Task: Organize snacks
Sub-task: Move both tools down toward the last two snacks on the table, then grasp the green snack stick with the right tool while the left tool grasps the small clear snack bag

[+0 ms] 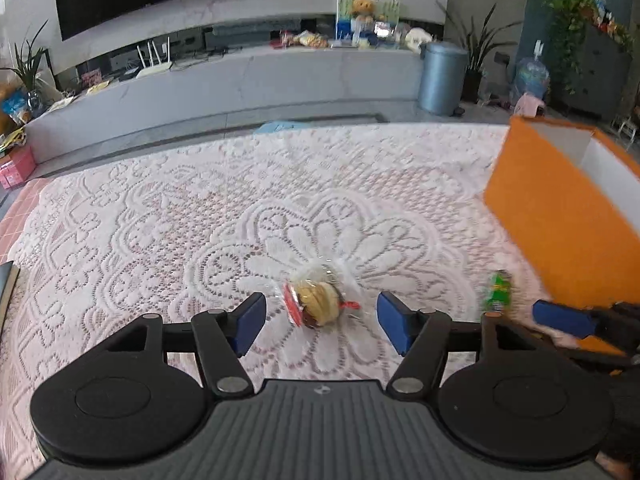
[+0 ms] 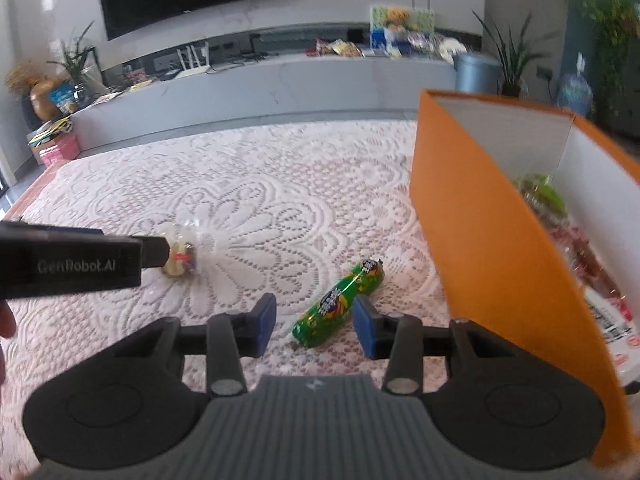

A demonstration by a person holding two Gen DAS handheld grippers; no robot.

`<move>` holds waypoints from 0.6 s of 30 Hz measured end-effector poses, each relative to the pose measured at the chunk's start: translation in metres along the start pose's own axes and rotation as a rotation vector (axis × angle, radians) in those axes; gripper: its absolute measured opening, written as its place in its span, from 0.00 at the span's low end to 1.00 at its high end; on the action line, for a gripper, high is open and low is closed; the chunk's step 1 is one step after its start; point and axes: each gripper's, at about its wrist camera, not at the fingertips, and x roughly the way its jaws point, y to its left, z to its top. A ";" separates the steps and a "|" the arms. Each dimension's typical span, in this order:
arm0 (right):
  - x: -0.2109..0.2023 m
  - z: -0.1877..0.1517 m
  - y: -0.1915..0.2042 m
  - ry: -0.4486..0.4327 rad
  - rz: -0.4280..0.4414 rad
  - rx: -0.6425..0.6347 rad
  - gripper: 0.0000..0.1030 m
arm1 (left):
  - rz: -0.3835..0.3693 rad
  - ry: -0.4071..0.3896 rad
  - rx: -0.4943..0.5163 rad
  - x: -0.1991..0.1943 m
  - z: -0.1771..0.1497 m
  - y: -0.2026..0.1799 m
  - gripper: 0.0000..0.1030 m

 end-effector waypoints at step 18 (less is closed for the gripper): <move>0.057 0.004 -0.021 0.048 0.015 0.085 0.42 | -0.050 0.072 -0.191 0.055 -0.007 0.028 0.75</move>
